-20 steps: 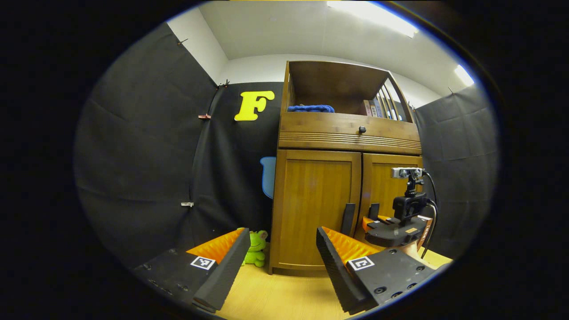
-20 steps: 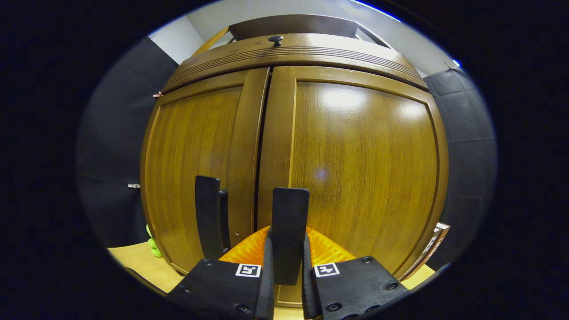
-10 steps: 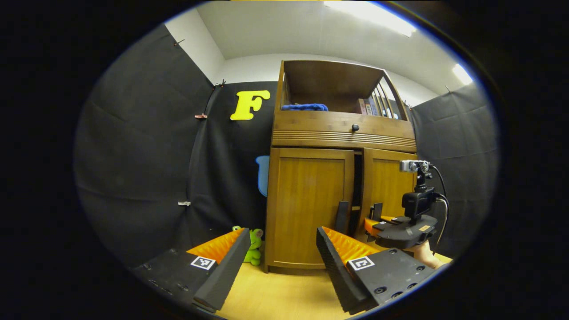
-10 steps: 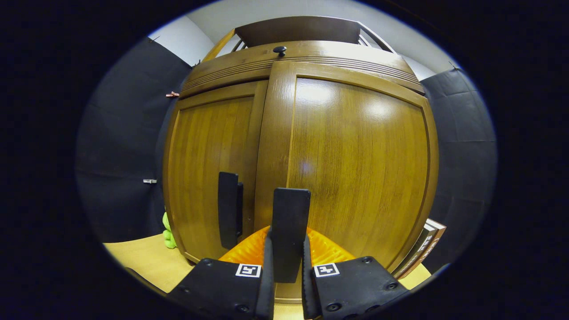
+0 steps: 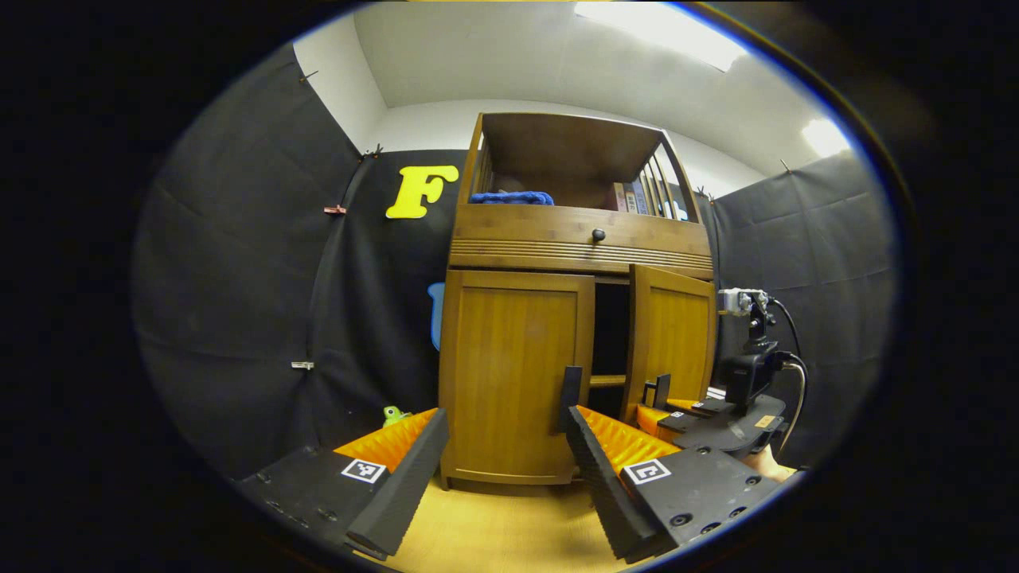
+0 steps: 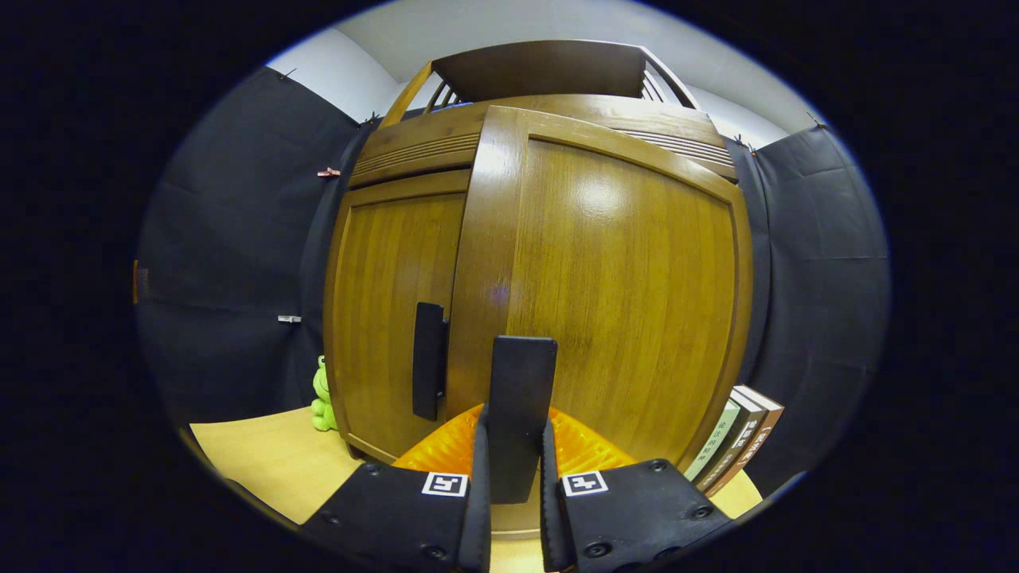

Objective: Open the right door of the double-door shoe cabinet with the right hand, and open the left door with the left hand.

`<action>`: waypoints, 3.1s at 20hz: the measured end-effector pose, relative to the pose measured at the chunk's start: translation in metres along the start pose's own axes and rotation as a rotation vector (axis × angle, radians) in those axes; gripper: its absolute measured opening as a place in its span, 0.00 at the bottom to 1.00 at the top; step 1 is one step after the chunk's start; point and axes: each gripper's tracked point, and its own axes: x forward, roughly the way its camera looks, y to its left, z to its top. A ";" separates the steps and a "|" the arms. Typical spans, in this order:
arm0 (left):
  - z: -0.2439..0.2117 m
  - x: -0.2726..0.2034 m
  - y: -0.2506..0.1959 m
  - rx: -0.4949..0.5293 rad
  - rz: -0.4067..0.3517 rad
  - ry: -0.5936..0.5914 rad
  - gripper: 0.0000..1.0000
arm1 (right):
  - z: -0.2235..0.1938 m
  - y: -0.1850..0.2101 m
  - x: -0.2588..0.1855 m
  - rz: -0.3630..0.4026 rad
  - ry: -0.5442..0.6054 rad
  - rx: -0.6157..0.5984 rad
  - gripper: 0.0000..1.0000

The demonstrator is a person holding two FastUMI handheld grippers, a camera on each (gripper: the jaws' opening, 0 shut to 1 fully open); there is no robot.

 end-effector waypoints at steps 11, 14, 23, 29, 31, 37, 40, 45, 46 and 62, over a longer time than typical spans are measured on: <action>-0.002 0.004 -0.066 0.003 -0.125 -0.011 0.93 | -0.001 -0.033 -0.066 0.027 -0.006 -0.008 0.28; -0.006 0.008 -0.083 0.001 -0.160 -0.009 0.89 | 0.000 -0.045 -0.082 0.026 -0.003 -0.007 0.28; -0.017 0.018 -0.138 0.010 -0.270 0.008 0.89 | 0.001 -0.084 -0.119 -0.018 0.001 -0.021 0.28; -0.020 0.021 -0.164 -0.004 -0.320 0.010 0.89 | 0.001 -0.107 -0.136 -0.057 0.002 -0.033 0.28; -0.020 0.022 -0.171 -0.009 -0.331 0.008 0.89 | 0.001 -0.115 -0.141 -0.074 0.002 -0.035 0.28; -0.023 0.024 -0.181 -0.011 -0.342 0.009 0.89 | 0.002 -0.132 -0.153 -0.109 -0.004 -0.045 0.27; -0.023 0.024 -0.188 -0.014 -0.357 0.011 0.89 | 0.004 -0.135 -0.160 -0.112 -0.008 -0.038 0.27; -0.024 0.024 -0.199 -0.020 -0.384 0.013 0.89 | 0.004 -0.149 -0.170 -0.151 -0.005 -0.055 0.22; -0.024 0.024 -0.202 -0.022 -0.389 0.013 0.89 | 0.004 -0.152 -0.172 -0.156 -0.003 -0.052 0.26; -0.025 0.028 -0.225 -0.043 -0.431 0.015 0.89 | 0.005 -0.194 -0.194 -0.258 -0.004 -0.036 0.12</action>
